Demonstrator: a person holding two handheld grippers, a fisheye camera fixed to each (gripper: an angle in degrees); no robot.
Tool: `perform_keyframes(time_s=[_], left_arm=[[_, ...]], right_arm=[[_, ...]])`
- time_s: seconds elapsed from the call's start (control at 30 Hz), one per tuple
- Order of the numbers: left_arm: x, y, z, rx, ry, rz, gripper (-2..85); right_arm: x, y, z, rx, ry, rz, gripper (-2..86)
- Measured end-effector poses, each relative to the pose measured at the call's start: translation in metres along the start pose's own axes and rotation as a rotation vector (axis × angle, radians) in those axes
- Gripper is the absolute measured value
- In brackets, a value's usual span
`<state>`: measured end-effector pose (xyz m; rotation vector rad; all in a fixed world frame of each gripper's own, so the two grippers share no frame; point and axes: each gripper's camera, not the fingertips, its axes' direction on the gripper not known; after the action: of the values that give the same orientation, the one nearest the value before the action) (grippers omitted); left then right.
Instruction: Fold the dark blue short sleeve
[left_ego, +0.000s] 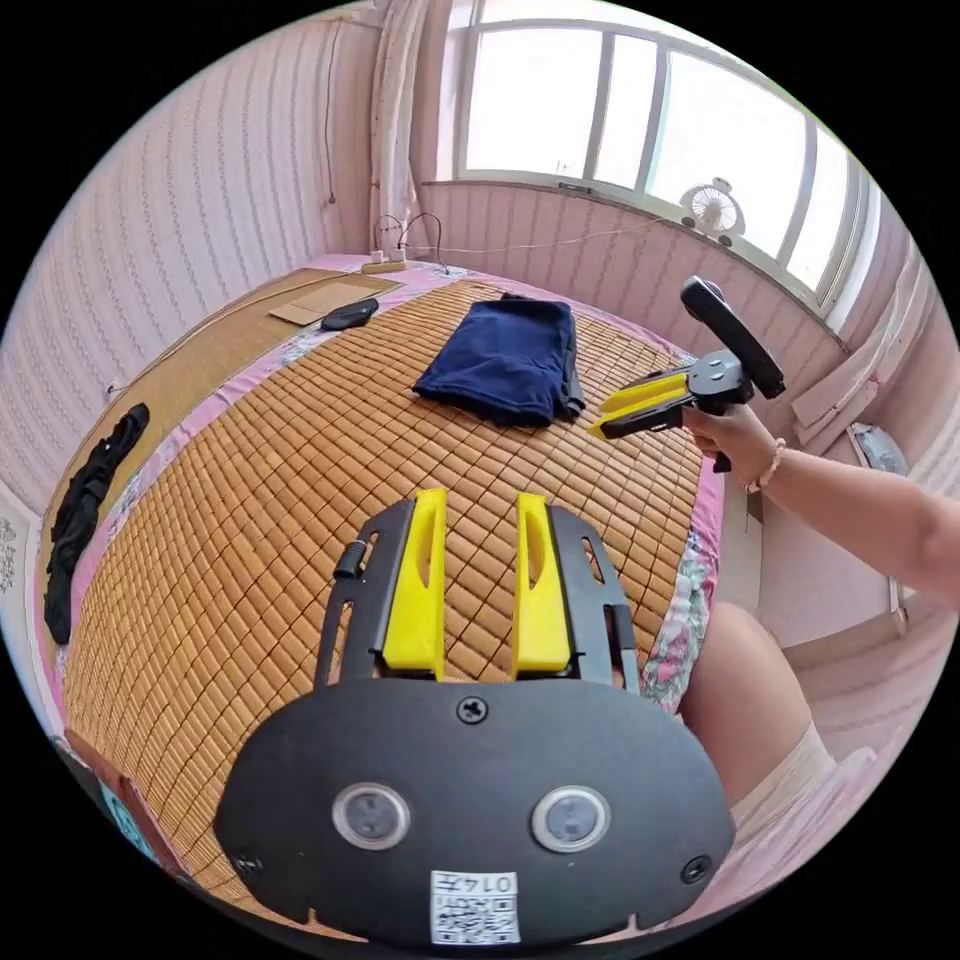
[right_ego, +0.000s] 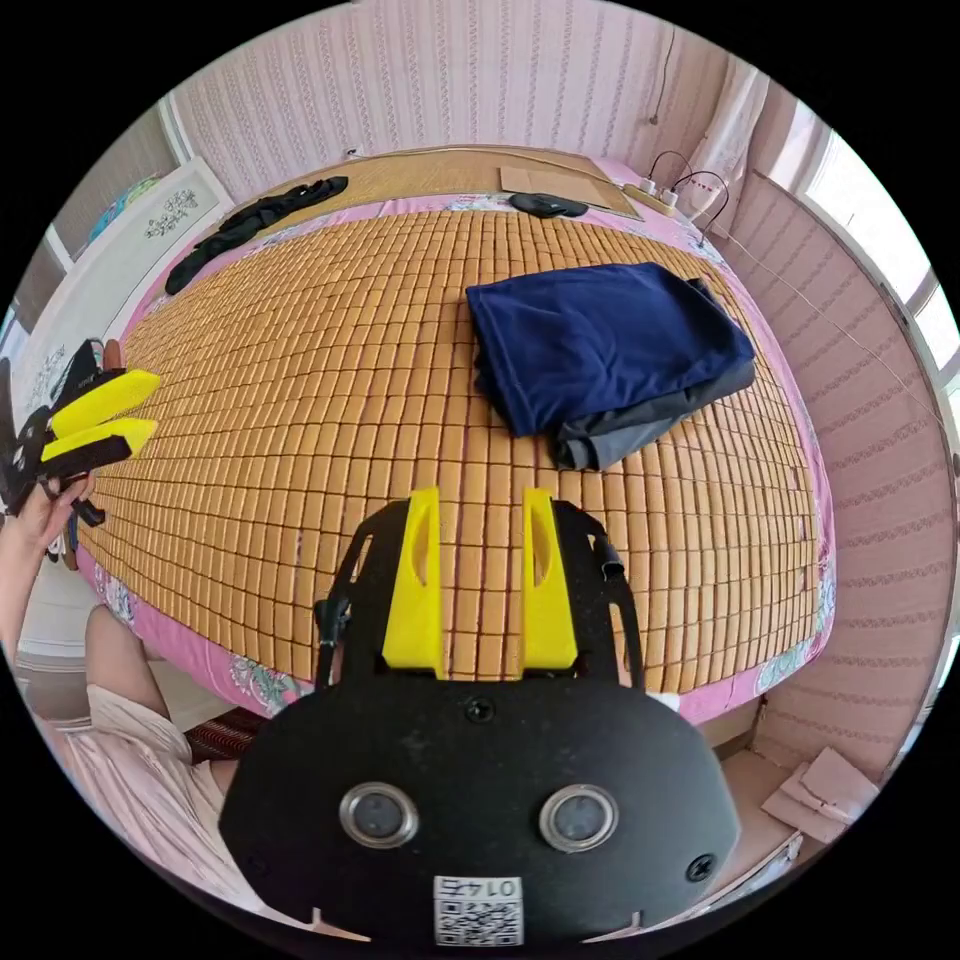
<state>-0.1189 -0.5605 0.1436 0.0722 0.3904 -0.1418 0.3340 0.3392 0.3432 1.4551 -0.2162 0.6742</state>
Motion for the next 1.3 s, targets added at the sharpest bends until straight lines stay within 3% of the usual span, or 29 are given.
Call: perform_keyframes(time_s=[0.13,0.3,0.5,0.63,0.73,0.87,0.97,1.0,1.2,1.3], left_arm=[[0.02,-0.085,0.086,-0.055,0.03,0.025,11.0],[0.043,-0.191,0.188,-0.101,-0.115,-0.021,11.8],[0.054,-0.235,0.274,-0.241,-0.06,-0.017,9.5],[0.064,-0.248,0.263,-0.203,-0.098,0.066,1.1],[0.069,-0.247,0.213,-0.12,-0.086,0.148,-0.3],[0.092,-0.193,0.078,0.01,-0.036,0.305,-0.9],[0.109,-0.11,0.01,0.016,0.067,0.272,-0.9],[0.113,-0.074,0.0,-0.005,0.155,0.211,-0.9],[0.163,0.07,0.012,-0.226,0.132,0.197,-0.5],[0.133,0.104,-0.025,-0.199,0.153,0.055,0.7]], right_arm=[[0.028,0.005,0.025,0.046,-0.052,0.067,10.8],[0.048,0.016,0.047,0.157,-0.038,0.092,6.6],[0.086,0.041,0.074,0.204,-0.104,0.238,-0.4],[0.098,0.05,0.078,0.2,-0.109,0.216,-0.9],[0.1,0.072,0.055,0.273,-0.163,0.184,-0.9],[0.085,0.143,-0.012,0.384,-0.405,0.08,-0.9],[0.055,0.198,-0.032,0.281,-0.447,-0.03,-0.8],[0.048,0.215,-0.031,0.237,-0.435,-0.029,-0.8],[0.038,0.245,-0.003,-0.014,-0.459,0.051,0.1],[0.016,0.236,0.0,-0.033,-0.443,-0.012,1.0]])
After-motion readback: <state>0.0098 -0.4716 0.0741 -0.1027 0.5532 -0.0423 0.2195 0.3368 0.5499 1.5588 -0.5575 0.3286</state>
